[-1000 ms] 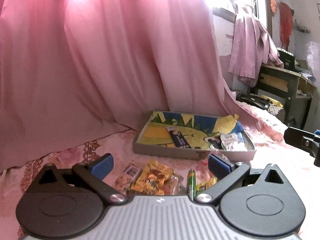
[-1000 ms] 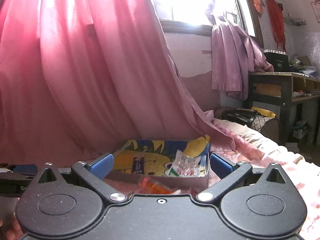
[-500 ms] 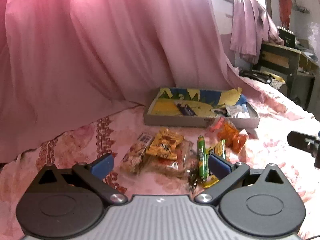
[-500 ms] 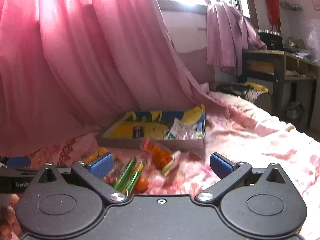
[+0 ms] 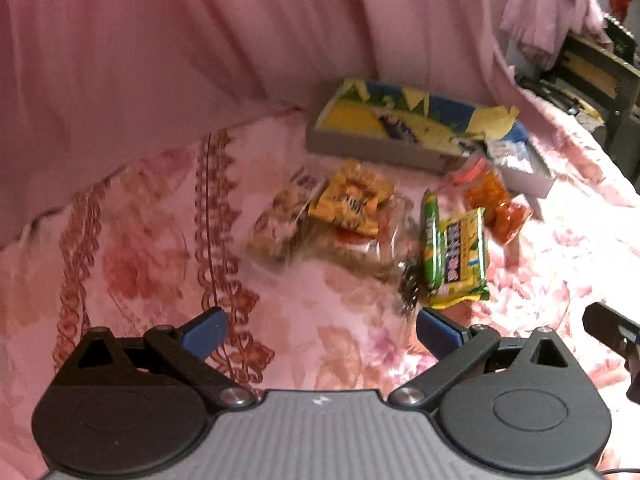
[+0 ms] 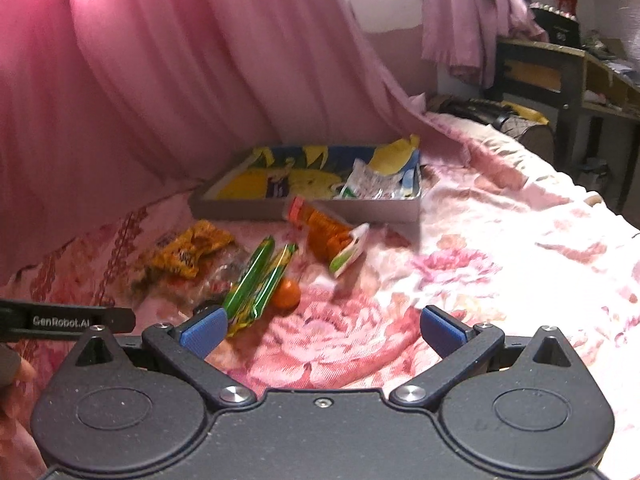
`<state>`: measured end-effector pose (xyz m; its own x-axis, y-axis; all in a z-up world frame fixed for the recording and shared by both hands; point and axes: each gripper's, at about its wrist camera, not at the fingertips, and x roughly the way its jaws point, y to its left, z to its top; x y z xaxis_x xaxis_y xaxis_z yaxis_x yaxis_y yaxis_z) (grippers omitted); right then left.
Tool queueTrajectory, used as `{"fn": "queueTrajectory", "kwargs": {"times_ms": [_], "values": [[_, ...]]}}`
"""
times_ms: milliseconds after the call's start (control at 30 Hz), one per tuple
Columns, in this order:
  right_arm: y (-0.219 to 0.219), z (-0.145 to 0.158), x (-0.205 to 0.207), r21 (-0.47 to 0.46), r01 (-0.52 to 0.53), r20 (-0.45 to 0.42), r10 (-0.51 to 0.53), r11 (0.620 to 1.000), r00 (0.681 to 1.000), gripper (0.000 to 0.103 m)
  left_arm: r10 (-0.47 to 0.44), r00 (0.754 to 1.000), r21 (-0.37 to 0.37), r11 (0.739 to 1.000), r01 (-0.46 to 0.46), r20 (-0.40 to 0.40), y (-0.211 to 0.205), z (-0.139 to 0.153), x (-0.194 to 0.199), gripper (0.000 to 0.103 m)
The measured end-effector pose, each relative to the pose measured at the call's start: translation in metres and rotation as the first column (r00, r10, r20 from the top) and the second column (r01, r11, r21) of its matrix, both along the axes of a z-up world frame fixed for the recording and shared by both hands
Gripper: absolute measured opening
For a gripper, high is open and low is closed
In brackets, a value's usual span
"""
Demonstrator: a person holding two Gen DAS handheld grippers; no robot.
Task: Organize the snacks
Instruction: 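Withdraw both grippers from the tray back toward the remaining snacks, then lower the right gripper and grasp the yellow-green stick packet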
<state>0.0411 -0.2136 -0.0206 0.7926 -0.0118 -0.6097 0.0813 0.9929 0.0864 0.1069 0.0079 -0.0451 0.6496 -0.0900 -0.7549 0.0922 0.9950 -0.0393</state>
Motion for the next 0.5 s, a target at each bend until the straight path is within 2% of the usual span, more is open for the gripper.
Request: {"fn": "queueTrajectory", "kwargs": {"times_ms": [133,300,400,500], "values": [[0.004,-0.007,0.012,-0.003,-0.02,-0.038,0.02,1.0,0.999,0.102,-0.012,0.999,-0.006,1.0,0.012,-0.04,0.005,-0.003,0.014,0.103],[0.014,-0.015,0.03,-0.018,-0.067,-0.07,0.066,0.998,0.995,0.102,-0.035,0.999,0.035,0.999,0.035,-0.018,0.01,0.0,0.034,0.103],[0.02,-0.019,0.039,-0.01,-0.112,-0.069,0.111,0.994,0.991,0.102,-0.065,0.998,0.008,0.998,0.065,-0.024,0.012,-0.001,0.046,0.103],[0.025,-0.027,0.05,0.0,-0.134,-0.07,0.134,0.991,0.989,0.102,-0.14,0.989,-0.032,0.99,0.139,-0.04,0.01,-0.005,0.055,0.103]]}}
